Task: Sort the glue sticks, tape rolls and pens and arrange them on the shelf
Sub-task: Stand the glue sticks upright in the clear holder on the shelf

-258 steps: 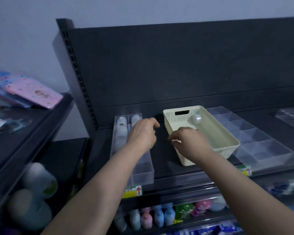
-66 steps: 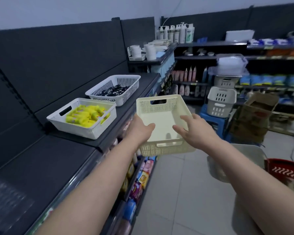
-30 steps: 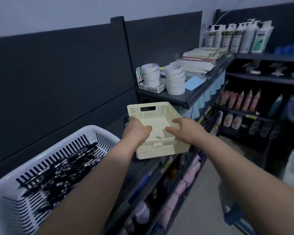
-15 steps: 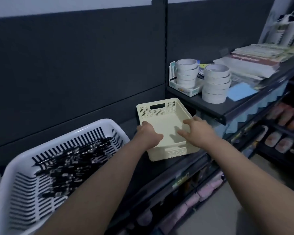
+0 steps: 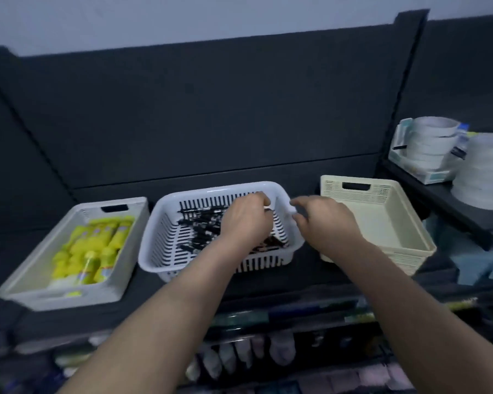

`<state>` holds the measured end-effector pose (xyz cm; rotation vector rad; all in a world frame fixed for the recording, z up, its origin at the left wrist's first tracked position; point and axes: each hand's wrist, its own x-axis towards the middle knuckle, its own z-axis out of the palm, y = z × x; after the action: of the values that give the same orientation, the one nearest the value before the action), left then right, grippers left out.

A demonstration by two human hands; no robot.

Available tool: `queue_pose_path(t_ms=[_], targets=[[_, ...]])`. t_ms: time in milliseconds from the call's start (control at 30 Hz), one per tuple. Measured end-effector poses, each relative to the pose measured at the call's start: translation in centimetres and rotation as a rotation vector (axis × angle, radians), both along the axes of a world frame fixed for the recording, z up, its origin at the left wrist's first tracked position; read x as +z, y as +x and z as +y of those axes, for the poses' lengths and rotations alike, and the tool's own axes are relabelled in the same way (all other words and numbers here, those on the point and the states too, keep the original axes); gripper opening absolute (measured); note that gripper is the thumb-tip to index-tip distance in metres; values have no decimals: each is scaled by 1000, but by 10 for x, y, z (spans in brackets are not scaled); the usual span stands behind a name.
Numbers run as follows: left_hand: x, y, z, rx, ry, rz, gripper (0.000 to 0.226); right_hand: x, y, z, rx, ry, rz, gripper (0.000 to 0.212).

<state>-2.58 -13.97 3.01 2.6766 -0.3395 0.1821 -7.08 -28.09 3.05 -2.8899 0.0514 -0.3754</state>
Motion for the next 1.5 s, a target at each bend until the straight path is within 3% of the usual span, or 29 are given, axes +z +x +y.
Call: queue_pose_path(t_ms=[300, 467, 667, 767, 867, 967, 1200, 1500], targets=[[-10, -9, 192, 245, 5, -12, 32, -10, 17, 183, 249, 43, 12, 34], [-22, 5, 317, 368, 29, -6, 36, -25, 36, 286, 273, 121, 58, 36], [-44, 24, 415, 414, 81, 131, 37, -59, 56, 363, 211, 235, 150, 53], [-56, 33, 431, 387, 3, 246, 45, -70, 61, 376, 116, 234, 196, 57], [-69, 39, 434, 379, -200, 346, 56, -74, 65, 376, 72, 301, 291, 72], [-80, 44, 435, 368, -406, 362, 44, -73, 66, 377, 13, 440, 325, 77], [-89, 45, 438, 272, -607, 348, 42, -76, 63, 378, -22, 565, 251, 31], [-77, 37, 434, 369, -769, 312, 34, -61, 65, 372, 68, 511, 153, 27]])
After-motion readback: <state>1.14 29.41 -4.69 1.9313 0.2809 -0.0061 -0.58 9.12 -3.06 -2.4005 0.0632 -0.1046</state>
